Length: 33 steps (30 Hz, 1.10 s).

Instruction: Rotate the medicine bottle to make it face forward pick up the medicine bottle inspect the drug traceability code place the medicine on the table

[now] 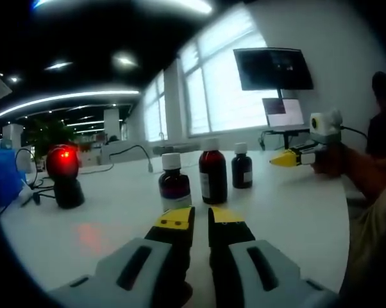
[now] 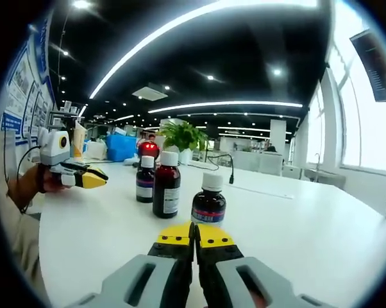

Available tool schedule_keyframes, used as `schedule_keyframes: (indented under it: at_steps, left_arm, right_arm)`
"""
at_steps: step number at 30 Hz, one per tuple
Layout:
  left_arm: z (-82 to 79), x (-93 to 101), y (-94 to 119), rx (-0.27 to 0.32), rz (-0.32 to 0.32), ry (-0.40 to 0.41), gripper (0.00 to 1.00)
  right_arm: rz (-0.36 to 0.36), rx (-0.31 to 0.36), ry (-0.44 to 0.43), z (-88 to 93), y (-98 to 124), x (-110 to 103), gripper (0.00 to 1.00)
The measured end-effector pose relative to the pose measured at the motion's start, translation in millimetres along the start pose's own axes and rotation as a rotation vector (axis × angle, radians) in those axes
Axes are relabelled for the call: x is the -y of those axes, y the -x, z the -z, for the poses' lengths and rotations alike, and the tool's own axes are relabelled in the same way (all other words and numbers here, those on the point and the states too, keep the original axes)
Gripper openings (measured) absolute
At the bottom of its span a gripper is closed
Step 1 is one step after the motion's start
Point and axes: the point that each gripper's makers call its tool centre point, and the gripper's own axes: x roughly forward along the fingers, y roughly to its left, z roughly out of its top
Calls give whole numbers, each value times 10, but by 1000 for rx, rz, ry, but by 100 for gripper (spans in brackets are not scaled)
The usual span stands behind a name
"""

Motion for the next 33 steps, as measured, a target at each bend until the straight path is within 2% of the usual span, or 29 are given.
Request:
schedule_keyframes:
  at_steps: [16, 33]
  left_arm:
    - [-4, -13, -1, 4, -1, 6, 3]
    - [-15, -18, 1, 12, 1, 10, 4]
  right_arm:
    - [12, 36, -25, -185, 12, 6, 1]
    - [-7, 68, -6, -486, -129, -58, 8]
